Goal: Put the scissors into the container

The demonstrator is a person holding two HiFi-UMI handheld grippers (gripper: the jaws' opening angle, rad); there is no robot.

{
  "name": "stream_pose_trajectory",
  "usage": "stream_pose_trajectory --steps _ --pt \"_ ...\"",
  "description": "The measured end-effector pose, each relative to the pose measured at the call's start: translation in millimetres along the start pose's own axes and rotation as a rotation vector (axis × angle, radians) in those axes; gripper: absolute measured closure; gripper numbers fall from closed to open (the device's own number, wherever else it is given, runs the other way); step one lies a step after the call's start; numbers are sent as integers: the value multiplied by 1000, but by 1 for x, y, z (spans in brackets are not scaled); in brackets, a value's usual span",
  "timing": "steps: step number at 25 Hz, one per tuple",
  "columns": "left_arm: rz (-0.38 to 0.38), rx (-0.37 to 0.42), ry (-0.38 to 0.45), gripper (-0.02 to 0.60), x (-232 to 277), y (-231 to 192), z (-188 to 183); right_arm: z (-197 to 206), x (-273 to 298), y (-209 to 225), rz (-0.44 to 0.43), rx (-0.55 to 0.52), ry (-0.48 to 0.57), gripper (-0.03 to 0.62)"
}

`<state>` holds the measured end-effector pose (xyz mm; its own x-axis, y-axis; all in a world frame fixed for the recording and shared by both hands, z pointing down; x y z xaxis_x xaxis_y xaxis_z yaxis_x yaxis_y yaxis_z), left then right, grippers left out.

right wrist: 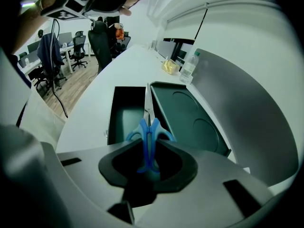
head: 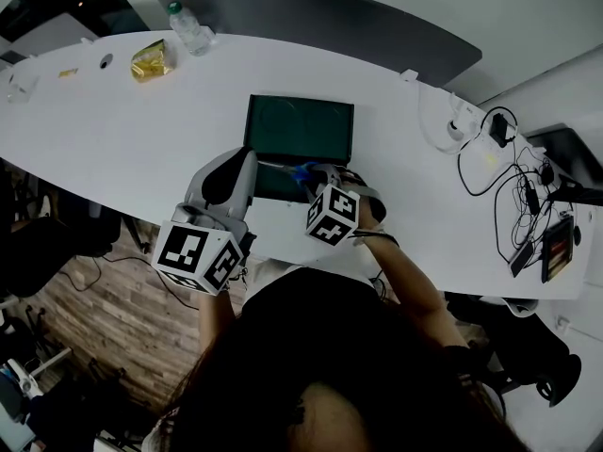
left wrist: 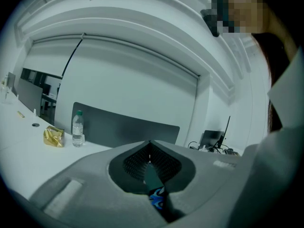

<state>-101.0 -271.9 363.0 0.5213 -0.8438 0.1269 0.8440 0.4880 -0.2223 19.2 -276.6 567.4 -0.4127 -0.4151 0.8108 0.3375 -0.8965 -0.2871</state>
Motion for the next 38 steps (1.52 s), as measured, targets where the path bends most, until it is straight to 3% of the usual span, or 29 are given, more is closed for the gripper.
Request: stream_pose_trajectory --steps 38 --pt "-6 12 -38 571 8 -12 2 7 45 -7 -96 -146 -204 503"
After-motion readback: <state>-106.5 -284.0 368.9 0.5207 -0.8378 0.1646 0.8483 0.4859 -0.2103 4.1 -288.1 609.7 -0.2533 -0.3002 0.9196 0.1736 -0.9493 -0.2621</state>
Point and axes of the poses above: the fingertips, and each gripper's own axes: x forward along the fingers, y to its right, z out of its underside, the point moved 4 cm from there along -x, backward along the fingers, and after that the axes turned 3 degrees about y, right-handed, at the moved point
